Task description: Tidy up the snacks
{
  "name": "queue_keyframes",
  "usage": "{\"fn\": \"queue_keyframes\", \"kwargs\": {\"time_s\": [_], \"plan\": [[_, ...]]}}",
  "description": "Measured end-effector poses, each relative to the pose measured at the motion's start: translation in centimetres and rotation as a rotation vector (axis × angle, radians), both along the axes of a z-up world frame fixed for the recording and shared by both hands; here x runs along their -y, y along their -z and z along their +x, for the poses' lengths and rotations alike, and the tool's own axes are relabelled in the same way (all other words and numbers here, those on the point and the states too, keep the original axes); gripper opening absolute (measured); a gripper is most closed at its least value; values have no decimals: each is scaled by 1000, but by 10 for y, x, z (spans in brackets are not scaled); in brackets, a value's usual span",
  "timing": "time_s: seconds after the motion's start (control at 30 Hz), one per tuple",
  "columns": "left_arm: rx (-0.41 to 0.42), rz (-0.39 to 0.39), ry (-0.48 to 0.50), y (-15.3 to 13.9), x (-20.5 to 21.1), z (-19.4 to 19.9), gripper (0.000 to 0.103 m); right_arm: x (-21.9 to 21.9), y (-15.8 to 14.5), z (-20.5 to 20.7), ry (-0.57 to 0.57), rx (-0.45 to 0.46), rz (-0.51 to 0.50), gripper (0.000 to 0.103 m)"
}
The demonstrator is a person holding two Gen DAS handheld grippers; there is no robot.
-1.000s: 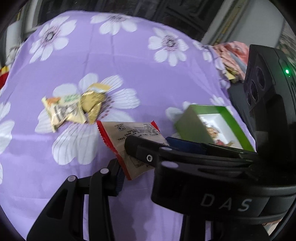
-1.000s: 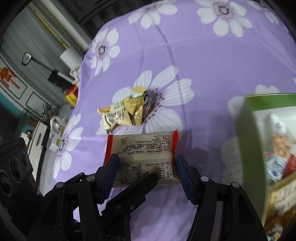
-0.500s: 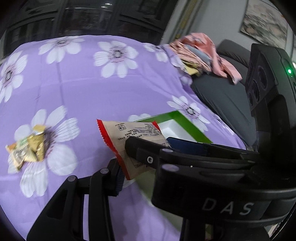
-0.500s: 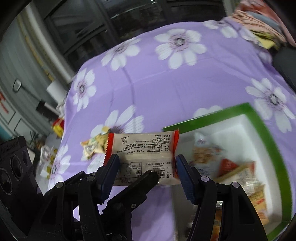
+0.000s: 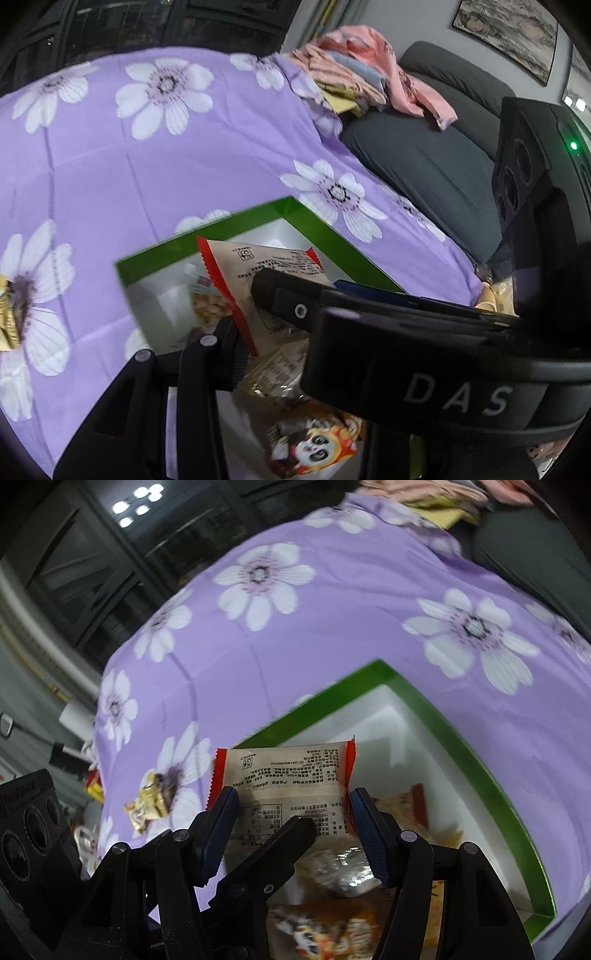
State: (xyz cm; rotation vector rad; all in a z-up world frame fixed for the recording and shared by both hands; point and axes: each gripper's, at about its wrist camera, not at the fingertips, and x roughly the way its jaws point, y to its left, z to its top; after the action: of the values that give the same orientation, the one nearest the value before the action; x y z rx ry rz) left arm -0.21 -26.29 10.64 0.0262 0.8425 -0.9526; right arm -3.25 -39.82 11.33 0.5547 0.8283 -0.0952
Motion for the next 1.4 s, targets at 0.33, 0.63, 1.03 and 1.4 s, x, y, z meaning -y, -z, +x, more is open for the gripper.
{"fn": "queue_keyframes", "kwargs": {"time_s": [0.33,0.63,1.03,1.4], "plan": [[-92,41,2,20,19,5,40,21,24,4,86,-105,29,66],[-35,75,-19,9,6,-3,60,23,21,3,111,-98,21,66],[43,117,-182,-10,-62,-1,77,14,3,-1,126,-20,-7,69],[-8,145,-503,2,-191,11,87,-30,-21,8,16,99,-32,78]]}}
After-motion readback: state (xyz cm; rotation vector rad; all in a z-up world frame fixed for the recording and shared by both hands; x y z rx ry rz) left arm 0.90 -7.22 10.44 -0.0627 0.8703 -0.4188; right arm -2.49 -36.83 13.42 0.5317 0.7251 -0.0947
